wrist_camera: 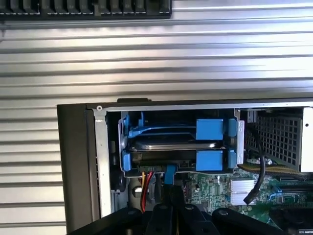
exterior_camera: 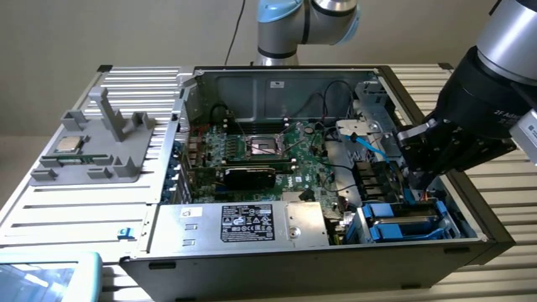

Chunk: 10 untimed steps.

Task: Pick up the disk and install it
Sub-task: 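Insert the second disk wire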

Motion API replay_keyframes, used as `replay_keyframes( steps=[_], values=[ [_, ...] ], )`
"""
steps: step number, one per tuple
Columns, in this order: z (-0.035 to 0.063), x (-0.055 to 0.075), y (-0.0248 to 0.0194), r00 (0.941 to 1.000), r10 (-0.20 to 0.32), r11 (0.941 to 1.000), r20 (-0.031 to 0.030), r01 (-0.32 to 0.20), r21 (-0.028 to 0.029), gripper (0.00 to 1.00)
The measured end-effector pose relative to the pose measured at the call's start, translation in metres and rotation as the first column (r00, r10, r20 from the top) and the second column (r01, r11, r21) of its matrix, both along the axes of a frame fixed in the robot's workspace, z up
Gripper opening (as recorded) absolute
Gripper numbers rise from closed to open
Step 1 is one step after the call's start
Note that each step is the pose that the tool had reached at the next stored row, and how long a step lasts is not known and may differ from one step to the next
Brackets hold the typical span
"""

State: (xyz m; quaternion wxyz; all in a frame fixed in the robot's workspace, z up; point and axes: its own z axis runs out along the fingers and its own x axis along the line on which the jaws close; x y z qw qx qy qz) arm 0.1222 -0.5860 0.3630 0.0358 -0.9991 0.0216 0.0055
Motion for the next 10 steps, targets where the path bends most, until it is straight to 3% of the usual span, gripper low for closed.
replay_keyframes(
  steps=[3, 10],
  values=[
    [-0.0056, 0.000, -0.0034, 1.0000, 0.000, 1.0000, 0.0000, 0.000, 0.0002, 0.11],
    [-0.0141, -0.005, -0.0059, 1.0000, 0.000, 1.0000, 0.0000, 0.000, 0.0000, 0.11]
  ],
)
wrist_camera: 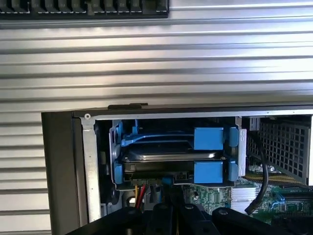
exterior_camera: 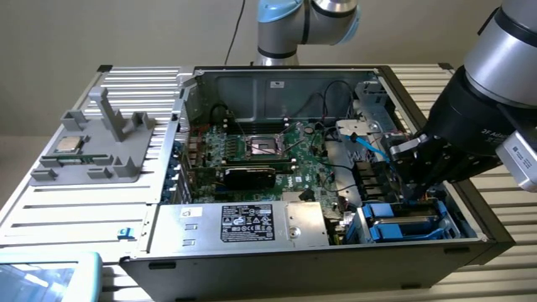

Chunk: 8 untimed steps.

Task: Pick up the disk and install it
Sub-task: 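Insert the second disk wire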

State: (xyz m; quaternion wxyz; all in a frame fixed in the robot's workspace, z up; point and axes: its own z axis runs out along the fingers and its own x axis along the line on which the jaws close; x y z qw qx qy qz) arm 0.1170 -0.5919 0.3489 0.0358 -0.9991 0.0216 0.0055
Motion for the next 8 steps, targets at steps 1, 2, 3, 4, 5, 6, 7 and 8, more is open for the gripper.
replay_keyframes(
  steps=[1, 2, 3, 4, 5, 6, 7, 8],
  values=[
    [-0.0006, 0.0000, -0.0008, 1.0000, 0.000, 1.0000, 0.0000, 0.000, 0.0001, 0.11],
    [-0.0010, 0.0000, -0.0017, 1.0000, 0.000, 1.0000, 0.0000, 0.000, 0.0000, 0.11],
    [-0.0015, 0.0000, -0.0026, 1.0000, 0.000, 1.0000, 0.0000, 0.000, 0.0000, 0.11],
    [-0.0020, 0.0000, -0.0032, 1.0000, 0.000, 1.0000, -0.0002, 0.000, 0.0001, 0.11],
    [-0.0024, 0.0002, -0.0038, 1.0000, 0.000, 1.0000, -0.0011, 0.000, 0.0008, 0.11],
    [-0.0028, 0.0002, -0.0044, 1.0000, 0.000, 1.0000, -0.0021, 0.000, 0.0018, 0.11],
    [-0.0032, 0.0001, -0.0049, 1.0000, 0.000, 1.0000, -0.0029, 0.000, 0.0022, 0.11],
    [-0.0039, 0.0001, -0.0051, 1.0000, 0.000, 1.0000, -0.0032, 0.000, 0.0027, 0.11]
  ],
)
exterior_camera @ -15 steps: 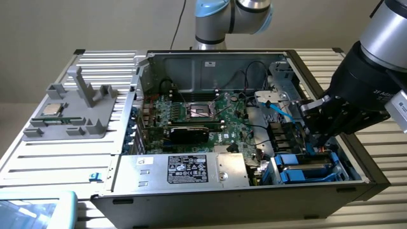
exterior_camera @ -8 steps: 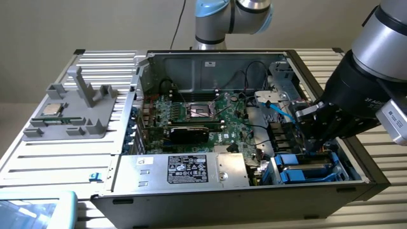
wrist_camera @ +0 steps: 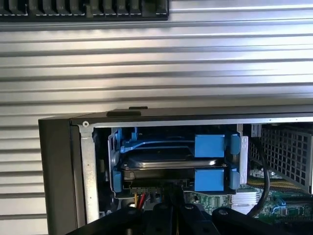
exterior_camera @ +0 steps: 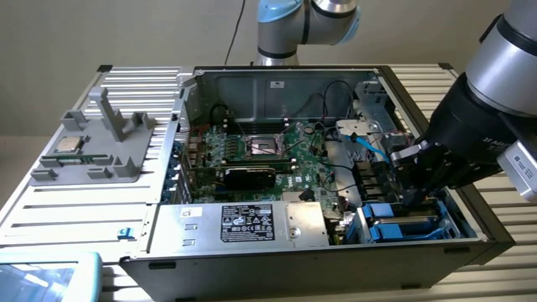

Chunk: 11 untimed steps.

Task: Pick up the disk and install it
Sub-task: 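Insert the second disk wire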

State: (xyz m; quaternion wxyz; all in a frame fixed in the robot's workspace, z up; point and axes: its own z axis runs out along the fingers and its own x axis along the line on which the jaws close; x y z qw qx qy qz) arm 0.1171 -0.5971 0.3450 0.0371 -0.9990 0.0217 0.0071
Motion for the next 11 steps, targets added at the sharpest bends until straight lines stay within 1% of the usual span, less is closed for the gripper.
replay_keyframes(
  steps=[11],
  values=[
    [-0.0056, 0.0002, -0.0005, 1.0000, 0.000, 1.0000, -0.0017, 0.000, 0.0010, 0.11]
  ],
)
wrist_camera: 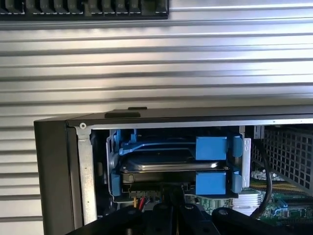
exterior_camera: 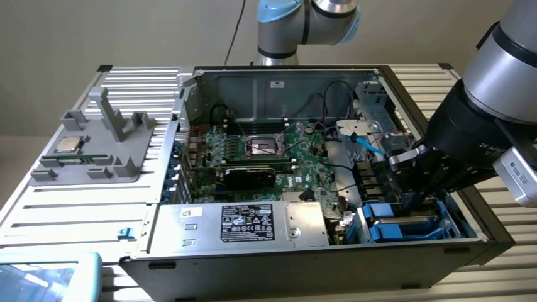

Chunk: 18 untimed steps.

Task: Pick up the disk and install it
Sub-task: 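Insert the second disk wire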

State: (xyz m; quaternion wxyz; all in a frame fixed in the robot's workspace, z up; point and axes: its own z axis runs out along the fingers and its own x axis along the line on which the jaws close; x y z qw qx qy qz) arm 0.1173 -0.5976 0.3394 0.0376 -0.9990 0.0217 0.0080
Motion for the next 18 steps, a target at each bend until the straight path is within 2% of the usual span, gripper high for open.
replay_keyframes(
  steps=[3, 7, 13, 18],
  values=[
    [0.0006, 0.000, 0.0000, 1.0000, 0.000, 1.0000, -0.0018, 0.000, 0.0002, 0.11],
    [0.0168, 0.001, 0.0000, 1.0000, 0.000, 1.0000, -0.0026, 0.000, 0.0001, 0.11],
    [0.0177, 0.018, -0.0001, 1.0000, 0.000, 1.0000, -0.0026, 0.000, 0.0001, 0.11],
    [0.0140, 0.018, -0.0001, 1.0000, 0.000, 1.0000, -0.0035, 0.000, 0.0008, 0.11]
  ],
)
